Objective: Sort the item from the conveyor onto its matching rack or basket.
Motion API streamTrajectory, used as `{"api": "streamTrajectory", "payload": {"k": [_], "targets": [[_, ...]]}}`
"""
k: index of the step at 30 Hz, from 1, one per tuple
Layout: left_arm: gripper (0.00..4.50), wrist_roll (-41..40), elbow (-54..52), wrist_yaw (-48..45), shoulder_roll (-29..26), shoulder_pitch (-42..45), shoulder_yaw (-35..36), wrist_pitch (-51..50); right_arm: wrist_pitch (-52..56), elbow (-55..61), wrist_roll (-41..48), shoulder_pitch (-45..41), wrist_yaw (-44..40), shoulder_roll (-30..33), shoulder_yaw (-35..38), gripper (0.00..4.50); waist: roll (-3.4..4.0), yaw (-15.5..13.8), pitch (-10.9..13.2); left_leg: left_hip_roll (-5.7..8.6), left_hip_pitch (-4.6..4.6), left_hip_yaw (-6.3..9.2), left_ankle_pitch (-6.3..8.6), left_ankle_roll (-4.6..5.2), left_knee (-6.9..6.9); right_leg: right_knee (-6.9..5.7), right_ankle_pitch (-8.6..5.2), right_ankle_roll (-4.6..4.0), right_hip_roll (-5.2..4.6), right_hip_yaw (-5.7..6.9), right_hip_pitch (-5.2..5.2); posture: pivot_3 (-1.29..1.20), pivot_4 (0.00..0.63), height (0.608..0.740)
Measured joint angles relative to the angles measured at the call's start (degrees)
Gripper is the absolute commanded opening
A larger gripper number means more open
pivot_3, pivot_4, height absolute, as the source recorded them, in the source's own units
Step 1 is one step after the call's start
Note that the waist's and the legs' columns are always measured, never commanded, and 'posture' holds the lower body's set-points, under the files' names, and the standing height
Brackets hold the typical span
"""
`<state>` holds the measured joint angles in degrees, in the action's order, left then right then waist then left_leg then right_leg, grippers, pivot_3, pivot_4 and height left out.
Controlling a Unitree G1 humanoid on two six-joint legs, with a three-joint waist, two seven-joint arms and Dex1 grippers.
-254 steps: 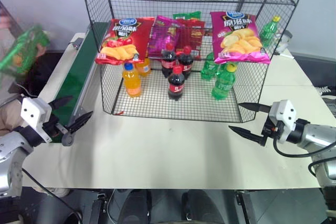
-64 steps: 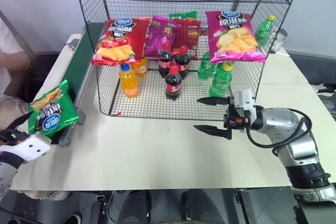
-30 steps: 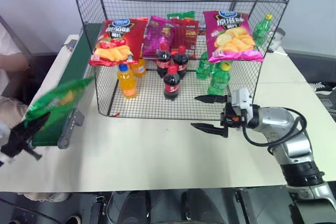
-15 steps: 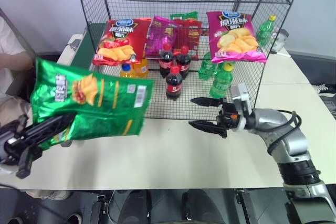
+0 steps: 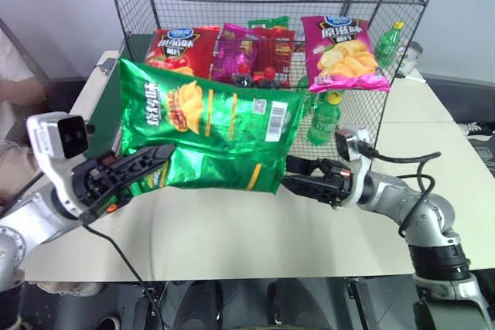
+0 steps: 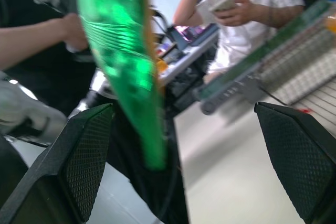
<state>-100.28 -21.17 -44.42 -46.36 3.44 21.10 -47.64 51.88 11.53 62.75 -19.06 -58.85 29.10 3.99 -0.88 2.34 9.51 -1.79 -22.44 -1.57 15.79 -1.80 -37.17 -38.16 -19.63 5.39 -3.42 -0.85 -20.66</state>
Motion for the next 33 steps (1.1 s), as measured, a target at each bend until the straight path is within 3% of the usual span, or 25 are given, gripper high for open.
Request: {"api": "streamTrajectory", "payload": {"k": [7,19,22,29,33], "targets": [[0.11,5.3,3.9,-1.5,4.0,3.8,-3.0,-1.9,3.5,2.5,5.1,-1.8,1.9,-1.0,0.8,4.5,-0.02,0.0,0.0,-0.01,-0.01,0.0,0.0,0.0,0.0,0.01,0.0,0.01,0.03,0.0,-0.01,0.0,0.15,0.739],[0.11,12.9,4.6,-3.9,9.9,5.3,-6.3,-3.0,2.7,3.1,1.4,-3.4,3.2,-3.5,-3.9,4.5,-0.03,-0.2,0.0,0.0,-0.06,0.0,0.0,0.0,-0.01,0.02,0.0,0.01,0.04,-0.02,-0.05,0.0,0.15,0.739],[0.0,14.8,4.6,-4.1,11.1,5.3,-6.6,-2.9,2.6,2.6,0.3,-4.0,3.2,-3.7,-4.3,3.59,-0.03,-0.1,0.0,-0.01,-0.06,0.0,0.0,0.0,-0.01,0.02,0.0,0.01,0.04,-0.02,-0.05,0.0,0.15,0.739],[0.0,18.3,4.5,-4.2,12.6,5.3,-6.7,-2.1,2.4,1.9,-0.8,-4.2,3.3,-4.5,-4.7,0.19,-0.04,-0.1,0.0,-0.02,-0.07,0.01,0.0,0.0,0.01,0.03,0.0,0.01,0.04,-0.02,-0.06,0.0,0.15,0.739],[0.0,18.5,4.6,-4.0,12.8,5.3,-6.6,-2.1,2.2,1.9,-1.2,-4.2,3.4,-4.7,-4.7,0.1,-0.04,-0.1,0.0,-0.02,-0.07,0.01,0.0,0.0,0.01,0.03,0.0,0.01,0.03,-0.02,-0.06,0.0,0.15,0.739]]}}
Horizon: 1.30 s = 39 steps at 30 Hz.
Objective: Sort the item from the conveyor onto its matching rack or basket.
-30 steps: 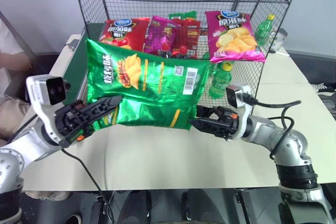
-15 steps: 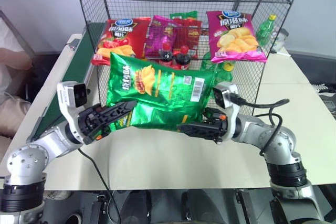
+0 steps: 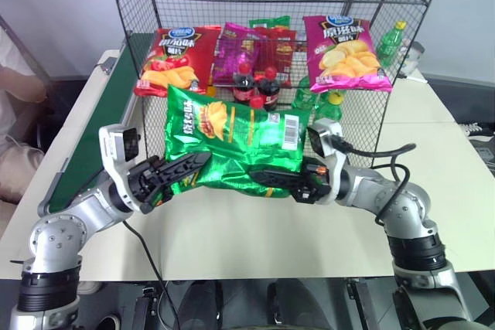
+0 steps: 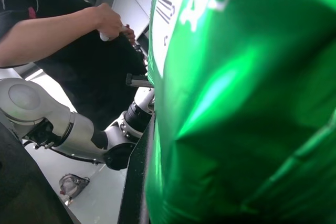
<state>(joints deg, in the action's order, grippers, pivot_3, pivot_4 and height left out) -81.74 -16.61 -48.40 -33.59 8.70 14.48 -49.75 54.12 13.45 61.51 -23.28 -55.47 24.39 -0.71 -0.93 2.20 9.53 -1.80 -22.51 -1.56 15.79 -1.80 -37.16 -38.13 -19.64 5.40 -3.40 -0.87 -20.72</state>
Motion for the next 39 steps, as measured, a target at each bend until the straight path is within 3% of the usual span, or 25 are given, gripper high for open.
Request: {"api": "streamTrajectory", "payload": {"k": [3,10,11,19,26,34,39], "targets": [[0.78,0.1,0.4,0.7,0.0,0.0,0.2,0.0,0.0,0.0,-0.2,0.0,0.1,-0.3,0.0,0.1,0.0,0.0,0.0,0.0,0.0,0.0,0.0,0.0,0.0,0.0,0.0,0.0,-0.01,0.0,0.0,0.0,0.15,0.739],[4.34,1.6,0.9,1.1,-1.9,-2.4,4.3,0.8,-4.8,1.8,-5.4,0.3,0.5,0.6,-0.2,0.1,0.0,0.2,0.0,0.0,-0.01,0.0,0.0,0.0,0.05,0.01,0.0,0.0,-0.02,-0.01,-0.04,0.0,0.15,0.739],[4.5,2.3,1.0,1.0,-2.4,-3.1,5.0,1.3,-7.0,2.4,-7.6,0.5,0.4,1.2,-0.5,0.1,0.0,0.2,0.0,0.0,-0.03,0.0,0.0,0.0,0.05,0.01,0.0,0.0,-0.02,0.0,-0.07,0.0,0.15,0.739],[4.5,14.1,2.2,-1.4,-4.4,-9.1,11.2,9.6,-32.7,8.5,-30.7,2.5,-0.4,5.7,-3.2,0.1,-0.02,-0.1,0.0,0.02,-0.08,-0.02,0.0,0.0,0.06,0.05,0.0,-0.01,-0.05,0.0,-0.11,0.0,0.15,0.739],[4.5,30.7,3.2,-1.0,-2.3,-8.0,11.0,24.8,-53.9,7.5,-52.8,-5.7,6.0,8.5,-4.5,0.1,-0.07,-0.1,0.0,0.02,-0.08,-0.04,-0.01,-0.02,0.09,0.06,0.0,-0.01,-0.07,0.0,-0.13,0.0,0.15,0.739],[4.5,37.0,3.1,-1.1,-1.0,-5.5,8.7,30.3,-66.9,-1.9,-74.8,-13.4,18.4,10.4,-6.2,0.1,-0.08,0.0,0.0,0.02,-0.12,-0.08,-0.01,-0.03,0.08,0.06,0.0,-0.01,-0.09,-0.02,-0.17,0.0,0.15,0.739],[4.5,38.7,2.9,-0.2,1.0,-5.6,7.3,31.6,-67.7,-8.6,-88.8,-17.2,26.8,10.9,-8.3,0.1,-0.08,0.3,0.0,0.01,-0.11,-0.08,-0.03,-0.05,0.07,0.02,0.0,-0.01,-0.08,-0.02,-0.18,0.0,0.15,0.739]]}}
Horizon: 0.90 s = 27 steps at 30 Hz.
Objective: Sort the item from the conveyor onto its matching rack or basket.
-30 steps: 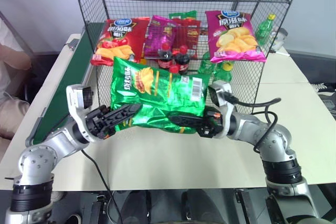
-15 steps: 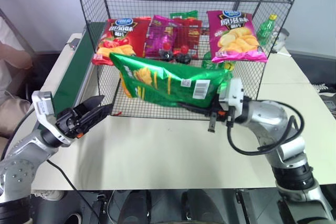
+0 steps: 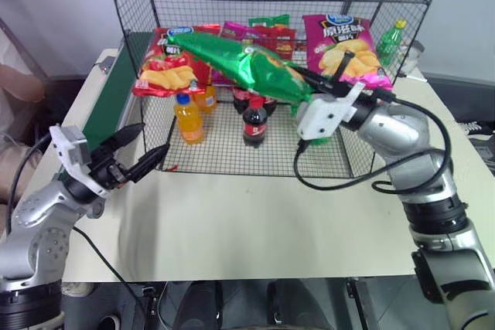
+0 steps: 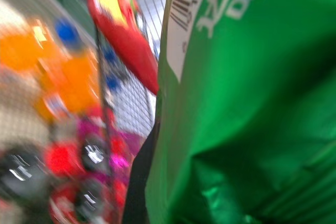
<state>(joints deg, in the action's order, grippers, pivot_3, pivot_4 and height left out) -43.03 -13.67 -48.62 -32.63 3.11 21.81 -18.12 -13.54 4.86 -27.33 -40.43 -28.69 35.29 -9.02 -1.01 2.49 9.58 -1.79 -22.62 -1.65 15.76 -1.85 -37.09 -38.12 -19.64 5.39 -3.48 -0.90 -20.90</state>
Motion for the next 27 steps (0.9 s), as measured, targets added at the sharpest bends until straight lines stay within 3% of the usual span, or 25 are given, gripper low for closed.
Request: {"api": "streamTrajectory", "payload": {"k": [7,18,27], "targets": [[4.5,0.8,-0.6,1.7,0.7,-0.3,-0.4,0.2,4.5,-10.0,-12.0,-3.6,8.0,-2.9,-4.6,0.1,0.0,0.0,0.0,-0.01,-0.05,-0.02,-0.01,-0.02,0.01,-0.01,0.0,0.0,0.01,-0.01,-0.08,0.0,0.15,0.739],[4.5,1.8,-2.7,4.3,2.6,-2.3,-0.4,1.6,13.6,-16.7,-13.0,-6.2,12.1,-9.0,-6.0,0.1,0.0,0.1,0.0,-0.01,-0.48,-0.01,-0.1,-0.15,-0.08,-0.15,0.01,0.01,0.02,-0.01,-0.52,0.0,0.15,0.739],[4.5,2.1,-3.0,5.1,3.4,-2.3,-0.7,1.7,13.7,-22.7,-12.9,-9.9,14.0,-9.0,-6.4,0.1,0.0,0.1,0.0,0.0,-0.49,-0.01,-0.08,-0.11,-0.15,-0.21,0.01,0.02,0.03,0.0,-0.52,0.0,0.15,0.739]]}}
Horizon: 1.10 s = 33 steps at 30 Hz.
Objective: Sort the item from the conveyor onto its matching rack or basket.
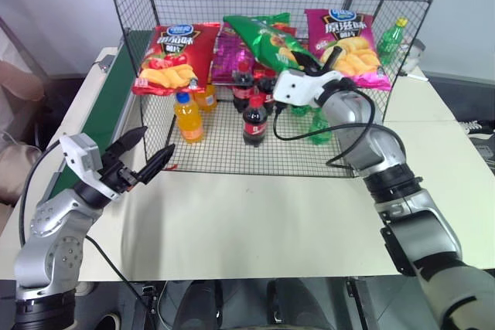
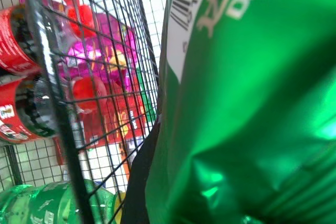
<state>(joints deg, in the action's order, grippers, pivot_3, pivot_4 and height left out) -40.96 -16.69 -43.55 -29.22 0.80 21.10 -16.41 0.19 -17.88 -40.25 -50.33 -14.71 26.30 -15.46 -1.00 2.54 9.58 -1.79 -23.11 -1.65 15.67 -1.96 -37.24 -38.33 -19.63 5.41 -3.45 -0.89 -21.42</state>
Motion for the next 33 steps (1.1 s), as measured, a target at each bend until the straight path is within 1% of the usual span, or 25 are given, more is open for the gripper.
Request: {"api": "streamTrajectory", "payload": {"k": [7,9,10,14,21,27,33], "targets": [[4.5,0.0,-0.8,0.1,0.0,-0.3,0.0,0.0,0.5,-0.3,0.6,-0.2,-0.1,-1.1,-0.1,0.1,0.0,0.1,0.0,-0.01,0.02,0.0,0.0,0.0,-0.01,-0.04,0.0,0.0,0.01,0.0,0.0,0.0,0.15,0.739],[4.5,0.0,-1.3,0.2,0.1,-0.5,0.0,0.0,0.7,-0.4,1.4,-0.5,-0.6,-1.7,0.1,1.11,0.0,0.2,0.0,-0.02,0.02,0.0,-0.01,-0.02,0.0,-0.08,0.0,0.0,0.03,-0.01,-0.01,0.0,0.15,0.739],[4.5,0.0,-1.5,0.2,0.2,-0.5,0.0,0.0,0.7,-0.4,1.9,-0.5,-1.0,-2.0,0.1,1.39,0.0,0.2,0.0,-0.03,0.03,0.0,-0.01,-0.02,0.0,-0.09,0.0,0.0,0.04,-0.01,-0.01,0.0,0.15,0.739],[4.5,0.3,-1.5,0.3,0.7,-0.7,-0.1,0.0,1.3,0.0,3.1,-1.9,-1.3,-2.4,0.6,3.21,-0.02,0.2,0.0,-0.03,0.08,0.0,-0.02,-0.02,-0.02,-0.14,0.0,0.0,0.04,-0.02,0.02,0.0,0.15,0.739],[4.5,0.8,-1.5,0.3,1.2,-1.2,-0.7,0.1,2.3,2.3,5.7,-1.9,-3.5,-4.2,0.6,3.21,-0.01,0.2,0.0,-0.03,0.09,0.0,-0.02,-0.03,-0.01,-0.16,0.0,0.0,0.04,-0.02,0.0,0.0,0.15,0.739],[4.5,1.2,-1.5,0.2,1.2,-1.1,-1.6,0.3,5.5,5.5,11.8,-1.1,-7.1,-8.5,0.8,3.21,-0.01,0.1,0.0,-0.03,0.04,0.01,-0.01,-0.02,-0.01,-0.17,0.0,0.0,0.03,-0.02,-0.02,0.0,0.15,0.739],[4.5,1.7,-1.5,0.3,1.3,-1.5,-1.9,0.8,5.6,7.3,12.5,-0.4,-9.1,-7.1,0.4,3.21,-0.01,0.0,0.0,-0.01,0.02,0.01,-0.01,-0.02,-0.02,-0.15,0.0,0.0,0.01,0.0,-0.03,0.0,0.15,0.739]]}}
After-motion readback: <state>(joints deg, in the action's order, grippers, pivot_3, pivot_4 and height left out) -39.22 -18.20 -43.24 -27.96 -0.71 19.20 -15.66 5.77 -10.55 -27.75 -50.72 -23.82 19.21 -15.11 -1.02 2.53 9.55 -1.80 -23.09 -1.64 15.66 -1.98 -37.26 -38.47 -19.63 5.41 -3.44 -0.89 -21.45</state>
